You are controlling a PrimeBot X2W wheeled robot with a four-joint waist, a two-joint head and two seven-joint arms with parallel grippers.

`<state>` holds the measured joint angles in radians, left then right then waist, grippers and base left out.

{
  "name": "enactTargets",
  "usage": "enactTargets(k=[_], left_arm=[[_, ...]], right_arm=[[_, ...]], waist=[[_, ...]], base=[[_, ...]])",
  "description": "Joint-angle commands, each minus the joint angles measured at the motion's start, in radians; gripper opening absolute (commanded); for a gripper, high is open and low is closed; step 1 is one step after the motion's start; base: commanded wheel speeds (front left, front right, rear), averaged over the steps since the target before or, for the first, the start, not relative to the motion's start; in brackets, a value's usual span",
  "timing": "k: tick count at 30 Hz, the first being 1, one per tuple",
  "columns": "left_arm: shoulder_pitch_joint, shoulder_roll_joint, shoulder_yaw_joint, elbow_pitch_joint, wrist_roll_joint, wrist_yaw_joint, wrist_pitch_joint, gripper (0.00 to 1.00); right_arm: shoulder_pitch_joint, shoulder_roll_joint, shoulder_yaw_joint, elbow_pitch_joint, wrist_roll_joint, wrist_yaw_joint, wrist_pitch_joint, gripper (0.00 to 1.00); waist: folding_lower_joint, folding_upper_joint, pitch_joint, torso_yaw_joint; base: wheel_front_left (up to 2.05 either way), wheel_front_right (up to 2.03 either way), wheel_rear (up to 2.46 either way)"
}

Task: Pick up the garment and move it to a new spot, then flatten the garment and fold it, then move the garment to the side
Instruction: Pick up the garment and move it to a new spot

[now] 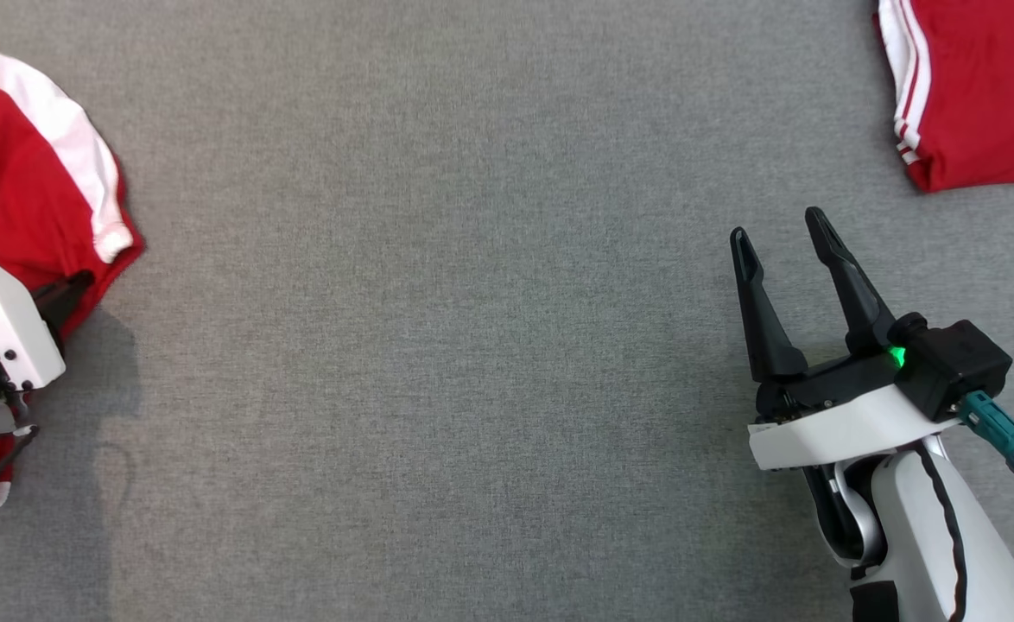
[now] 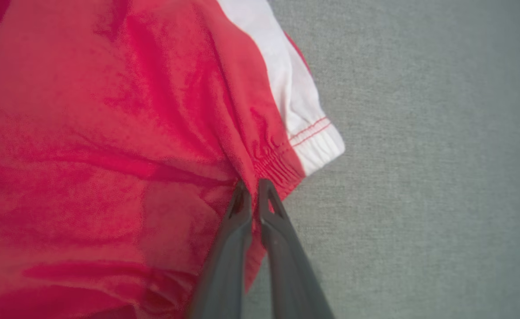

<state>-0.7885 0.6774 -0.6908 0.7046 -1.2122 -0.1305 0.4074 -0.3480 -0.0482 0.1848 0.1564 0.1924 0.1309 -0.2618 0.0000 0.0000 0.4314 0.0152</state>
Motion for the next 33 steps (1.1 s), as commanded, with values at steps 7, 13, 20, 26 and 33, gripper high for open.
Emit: enactTargets(k=[7,13,20,26,33], left_arm=[[-0.003,0.029,-0.023,-0.078,-0.073,0.000,-0.036,0.00],[0.030,0.090,-0.035,-0.221,-0.152,-0.001,-0.012,0.00],[0.064,0.109,-0.050,-0.352,-0.210,-0.001,0.001,0.00],[0.105,0.056,-0.088,-0.429,-0.206,-0.001,-0.033,0.00],[0.088,-0.080,-0.108,-0.415,-0.180,0.026,-0.106,0.00]], right_arm=[[0.024,-0.005,0.008,0.010,0.032,0.000,-0.005,1.00],[0.058,-0.005,0.001,0.012,0.059,0.000,-0.005,1.00],[0.099,-0.006,-0.012,0.018,0.081,0.000,-0.005,1.00],[0.135,-0.005,-0.050,0.005,0.083,0.000,-0.005,1.00],[0.154,-0.005,-0.082,-0.012,0.071,0.000,-0.005,1.00]], waist=[[0.0000,0.0000,-0.094,-0.033],[0.0000,0.0000,-0.171,-0.081],[0.0000,0.0000,-0.240,-0.146],[0.0000,0.0000,-0.286,-0.231],[0.0000,0.0000,-0.289,-0.303]], base=[[0.00,0.00,0.00],[0.00,0.00,0.00],[0.00,0.00,0.00],[0.00,0.00,0.00],[0.00,0.00,0.00]])
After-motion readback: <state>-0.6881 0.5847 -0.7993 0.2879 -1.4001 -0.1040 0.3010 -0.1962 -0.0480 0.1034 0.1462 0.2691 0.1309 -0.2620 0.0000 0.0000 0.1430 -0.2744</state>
